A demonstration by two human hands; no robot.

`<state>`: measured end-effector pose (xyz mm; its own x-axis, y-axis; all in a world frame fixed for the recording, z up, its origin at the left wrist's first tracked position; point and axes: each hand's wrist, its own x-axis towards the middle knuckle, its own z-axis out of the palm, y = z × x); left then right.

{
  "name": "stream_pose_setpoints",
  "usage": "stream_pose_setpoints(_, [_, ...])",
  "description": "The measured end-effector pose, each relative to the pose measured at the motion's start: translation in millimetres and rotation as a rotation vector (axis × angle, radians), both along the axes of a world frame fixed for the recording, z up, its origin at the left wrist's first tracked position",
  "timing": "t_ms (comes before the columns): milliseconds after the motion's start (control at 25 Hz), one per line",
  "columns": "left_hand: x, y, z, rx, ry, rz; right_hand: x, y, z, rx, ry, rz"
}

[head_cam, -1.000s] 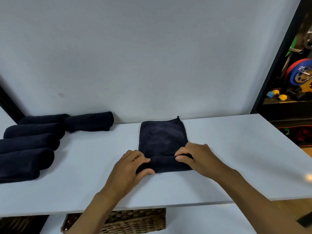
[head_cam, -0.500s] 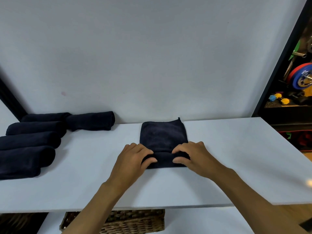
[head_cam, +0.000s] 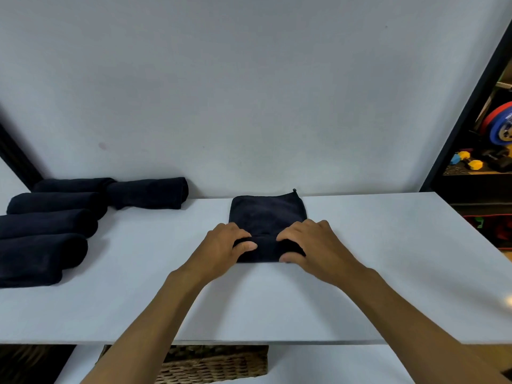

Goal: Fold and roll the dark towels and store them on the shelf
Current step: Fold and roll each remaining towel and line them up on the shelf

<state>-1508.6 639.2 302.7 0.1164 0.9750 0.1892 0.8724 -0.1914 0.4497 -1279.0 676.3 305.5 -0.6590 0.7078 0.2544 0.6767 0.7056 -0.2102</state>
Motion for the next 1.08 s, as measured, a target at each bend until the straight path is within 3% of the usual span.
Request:
stream_pose_setpoints(160, [11, -13, -3, 0.315, 0.161, 0.109, -1, 23, 7, -0.347, 0.215, -0.061])
stream_pose_setpoints(280, [12, -9, -2, 0.253, 0.152, 0.091, -5, 36, 9, -0.431, 0.214, -0.083])
stream_pose_setpoints(360, [7, 1, 7, 0.108, 0.044, 0.091, -7, 37, 5, -0.298, 0.122, -0.073])
stream_pose_setpoints(480, [4, 20, 14, -0.061, -0.117, 0.082, -2, 31, -6, 0.103, 0.080, 0.020])
stream_pose_setpoints(560, [3, 32, 16, -0.105, -0.143, 0.108, 1, 35, -11, 0.146, 0.019, 0.067])
stream_pose_setpoints(680, [7, 46, 15, -0.046, 0.029, 0.155, 0, 53, -5, -0.128, 0.068, 0.037])
stream_pose_setpoints(800, [16, 40, 12, 0.253, 0.314, 0.136, -4, 73, 1, -0.417, 0.232, 0.004])
stream_pose_setpoints(880, [17, 34, 7, 0.289, 0.372, 0.084, -9, 83, 4, -0.471, 0.255, -0.011])
stream_pose_setpoints(960, [12, 38, 9, 0.173, 0.316, 0.075, -15, 85, 5, -0.333, 0.152, -0.038])
stream_pose_setpoints(1080, [7, 58, 19, -0.007, 0.115, 0.102, -15, 76, 5, 0.032, 0.147, -0.036])
